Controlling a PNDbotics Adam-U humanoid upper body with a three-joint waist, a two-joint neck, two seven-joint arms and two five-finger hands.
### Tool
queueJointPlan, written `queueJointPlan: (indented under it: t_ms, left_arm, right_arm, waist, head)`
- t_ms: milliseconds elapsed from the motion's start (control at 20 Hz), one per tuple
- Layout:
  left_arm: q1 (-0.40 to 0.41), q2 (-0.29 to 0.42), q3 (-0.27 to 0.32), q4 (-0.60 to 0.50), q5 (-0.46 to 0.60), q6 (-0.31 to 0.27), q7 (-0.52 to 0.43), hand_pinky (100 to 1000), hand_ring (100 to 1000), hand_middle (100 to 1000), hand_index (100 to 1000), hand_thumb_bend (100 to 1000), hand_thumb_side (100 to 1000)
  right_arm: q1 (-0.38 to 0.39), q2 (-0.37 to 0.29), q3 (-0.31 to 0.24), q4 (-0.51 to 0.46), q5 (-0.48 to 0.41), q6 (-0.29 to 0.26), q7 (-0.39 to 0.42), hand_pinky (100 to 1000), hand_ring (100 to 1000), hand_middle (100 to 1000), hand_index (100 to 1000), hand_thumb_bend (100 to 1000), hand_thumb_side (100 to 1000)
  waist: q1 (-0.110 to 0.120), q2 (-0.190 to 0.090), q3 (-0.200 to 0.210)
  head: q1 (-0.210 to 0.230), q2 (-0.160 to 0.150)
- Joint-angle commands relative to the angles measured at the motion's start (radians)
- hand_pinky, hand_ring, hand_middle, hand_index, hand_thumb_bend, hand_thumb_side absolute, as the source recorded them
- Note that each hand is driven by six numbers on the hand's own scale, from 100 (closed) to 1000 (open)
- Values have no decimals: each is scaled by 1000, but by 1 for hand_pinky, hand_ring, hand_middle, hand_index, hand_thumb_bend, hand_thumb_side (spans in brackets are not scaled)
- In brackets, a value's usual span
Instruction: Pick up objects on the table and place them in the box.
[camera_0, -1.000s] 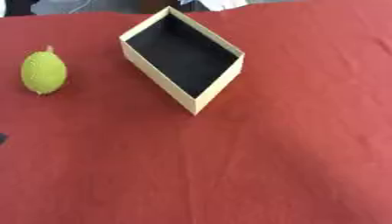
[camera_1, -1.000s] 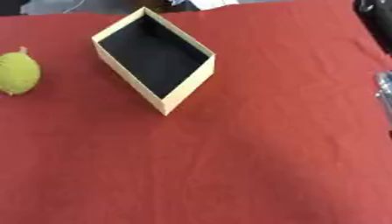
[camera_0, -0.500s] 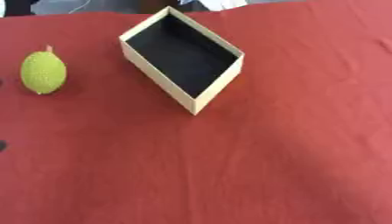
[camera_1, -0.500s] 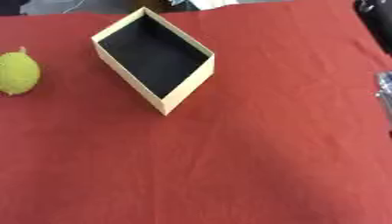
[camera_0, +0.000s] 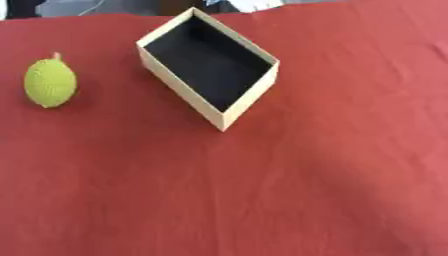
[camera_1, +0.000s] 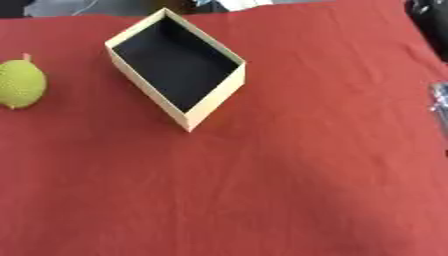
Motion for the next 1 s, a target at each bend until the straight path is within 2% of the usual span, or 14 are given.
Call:
queueJointPlan:
  t_ms: [50,400,1000]
  left_arm:
    - [-42,20,-4,46,11,9,-7,795,795,806,932,307,103]
    - [-132,10,-46,153,42,-16,-80,797,799,811,934,337,100]
    - [-289,-26,-118,304,10,-89,-165,802,806,821,930,381,120]
  right_arm:
    - [-11,-19,-6,-19,-5,-1,4,796,767,672,806,100,586]
    - [-11,-16,-4,-19,-8,0,8,796,767,671,806,100,587]
    - [-16,-11,1,-19,-14,0,14,797,767,671,806,100,587]
  waist:
    - [1,-25,-2]
    - [5,-27,-6]
    - [2,-32,-6]
  head:
    - [5,2]
    - [10,5]
    - [16,8]
